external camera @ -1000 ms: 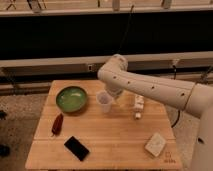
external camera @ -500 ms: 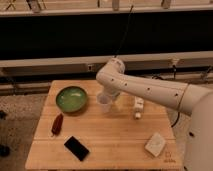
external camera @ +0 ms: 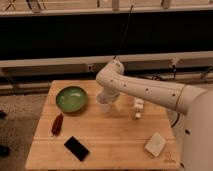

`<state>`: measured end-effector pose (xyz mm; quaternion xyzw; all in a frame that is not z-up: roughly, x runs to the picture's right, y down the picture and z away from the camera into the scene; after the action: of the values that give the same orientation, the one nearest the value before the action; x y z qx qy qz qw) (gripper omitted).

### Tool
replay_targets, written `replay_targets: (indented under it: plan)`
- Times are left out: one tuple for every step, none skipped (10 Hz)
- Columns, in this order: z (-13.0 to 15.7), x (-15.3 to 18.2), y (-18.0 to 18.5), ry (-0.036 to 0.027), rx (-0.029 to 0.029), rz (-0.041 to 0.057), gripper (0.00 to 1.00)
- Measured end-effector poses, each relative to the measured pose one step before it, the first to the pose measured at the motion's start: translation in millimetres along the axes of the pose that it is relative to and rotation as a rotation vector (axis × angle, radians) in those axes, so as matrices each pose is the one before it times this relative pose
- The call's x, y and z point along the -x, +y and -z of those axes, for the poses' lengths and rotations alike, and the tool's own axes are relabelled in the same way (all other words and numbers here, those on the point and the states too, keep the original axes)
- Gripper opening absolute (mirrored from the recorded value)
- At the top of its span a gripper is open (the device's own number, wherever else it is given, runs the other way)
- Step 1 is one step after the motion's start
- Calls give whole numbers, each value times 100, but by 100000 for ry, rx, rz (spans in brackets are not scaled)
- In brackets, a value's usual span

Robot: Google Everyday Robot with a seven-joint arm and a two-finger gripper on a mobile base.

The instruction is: Pick up the ceramic cup

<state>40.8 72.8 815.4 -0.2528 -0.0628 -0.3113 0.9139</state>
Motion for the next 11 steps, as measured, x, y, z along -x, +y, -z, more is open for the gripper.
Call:
replay_targets:
  plan:
    - [-18,2,-51,-137,36,296,80]
    - [-140,-66,132,37,483,96,80]
    - [-195,5,-6,-106,313,277,80]
    - [-68,52,-192,-185,-23,171,80]
    - [-104,238,-324,-231,-7,531,80]
    - [-138,-28,-41,-103,109,132,80]
    - [-121,-75,-5,-19,125,167,80]
    - [48,-19,-28,196,120,219,80]
    - [337,-26,-125,201,-58,182,80]
    - [210,42,-28,-114,143,67,80]
    - [-176,59,2,111,144,285,80]
